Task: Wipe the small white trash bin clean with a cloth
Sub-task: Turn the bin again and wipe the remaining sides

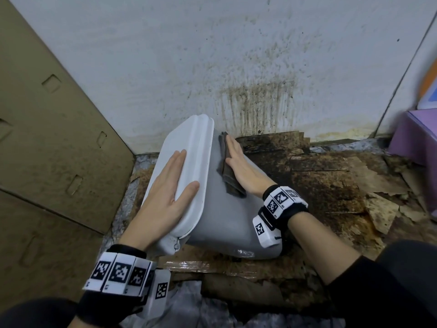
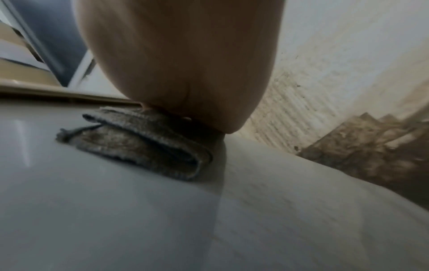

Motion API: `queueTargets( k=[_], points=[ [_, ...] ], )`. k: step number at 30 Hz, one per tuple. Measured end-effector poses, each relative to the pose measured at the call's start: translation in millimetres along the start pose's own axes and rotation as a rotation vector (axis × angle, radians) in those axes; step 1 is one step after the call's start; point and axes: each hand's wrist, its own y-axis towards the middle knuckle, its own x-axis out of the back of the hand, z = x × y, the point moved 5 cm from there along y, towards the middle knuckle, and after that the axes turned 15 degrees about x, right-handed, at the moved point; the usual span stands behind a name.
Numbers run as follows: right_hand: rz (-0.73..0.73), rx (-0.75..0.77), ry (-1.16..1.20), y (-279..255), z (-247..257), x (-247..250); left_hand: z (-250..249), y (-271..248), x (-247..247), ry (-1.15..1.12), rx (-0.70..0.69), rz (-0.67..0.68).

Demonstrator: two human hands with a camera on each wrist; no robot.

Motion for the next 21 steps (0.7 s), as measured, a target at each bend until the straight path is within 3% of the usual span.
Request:
queueTargets(
  k=[4, 9, 13, 17, 21],
  points=[
    [-0.007, -0.132, -0.07, -27.1, -55.9, 9.5, 2.8, -0.2, 0.4, -0.02, -0.003, -0.008],
    [-0.072, -0.353, 0.065, -57.5, -112.2, 10.8, 1.2, 2.4, -2.1, -0.004, -0.014, -0.022],
    [-0.207, -0.404, 0.104, -50.0, -114.3, 6.7, 0.9, 2.0, -2.9, -0.004, -0.014, -0.021],
    [-0.253, -0.451, 0.119, -41.0, -103.9, 0.8, 3.0, 0.9, -0.4, -0.009, 0.001, -0.024],
    [-0.266, -0.377, 0.151, -32.2, -76.5, -4.6, 2.1, 1.8, -0.3, 0.003, -0.005, -0.028]
  ],
)
